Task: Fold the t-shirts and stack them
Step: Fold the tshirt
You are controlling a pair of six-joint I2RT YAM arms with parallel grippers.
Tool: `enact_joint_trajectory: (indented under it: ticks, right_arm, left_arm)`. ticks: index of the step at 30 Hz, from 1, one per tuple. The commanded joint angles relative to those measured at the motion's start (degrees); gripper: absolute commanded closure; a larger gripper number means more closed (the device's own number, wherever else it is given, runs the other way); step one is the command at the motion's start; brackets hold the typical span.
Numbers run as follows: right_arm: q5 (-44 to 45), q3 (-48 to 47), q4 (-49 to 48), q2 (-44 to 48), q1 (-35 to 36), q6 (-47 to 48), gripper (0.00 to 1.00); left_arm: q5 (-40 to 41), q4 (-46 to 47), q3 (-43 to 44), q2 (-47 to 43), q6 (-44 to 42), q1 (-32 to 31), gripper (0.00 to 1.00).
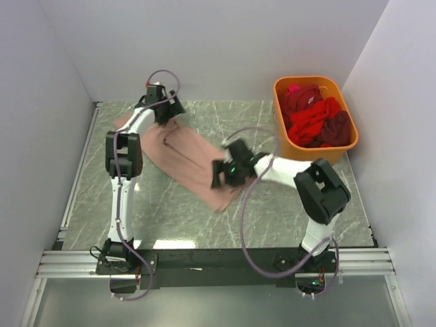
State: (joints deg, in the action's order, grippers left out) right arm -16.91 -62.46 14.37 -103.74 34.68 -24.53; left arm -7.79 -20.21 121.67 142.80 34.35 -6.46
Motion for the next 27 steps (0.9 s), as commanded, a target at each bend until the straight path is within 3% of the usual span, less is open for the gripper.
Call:
enact_joint_trajectory:
  ticks: [1,3,6,13,15,24,27]
  right_arm:
    - [-9.79,5.15,-1.80,2.58,11.18,-4.03,0.15]
    - [-10.16,4.19,-1.36,2.06,16.53,-3.86,0.16]
    - [-8.76,1.82,0.04,1.62,19.11,-2.28,0.16]
    - [-9.10,1.90,0.13,5.39,19.73,-2.01,0.16]
    - [-8.94,2.60,-0.48,7.15,19.73,-2.27,0.16]
    - [0.91,3.56,1.89,17.60,16.93,-4.99,0.13]
    - [2.23,6.11,2.24,20.15,14.99,-5.96,0.13]
  left_arm:
    - [-10.39,4.99,4.53,5.72,3.35,-5.49,0.01]
    - [-12.76,9.45,5.77,7.49,4.84,-7.41,0.01]
    - [-13.22,12.90,4.98,8.02,6.34,-9.09,0.01]
    - [1.00,10.36,5.42,5.57,7.75,-9.45,0.00]
    - [1.46,9.57,6.82,4.51,8.10,-9.54,0.01]
    - [7.52,5.20,2.53,-13.85,6.00,-9.80,0.01]
    - [7.62,3.69,-5.10,-22.89,5.03,-9.89,0.01]
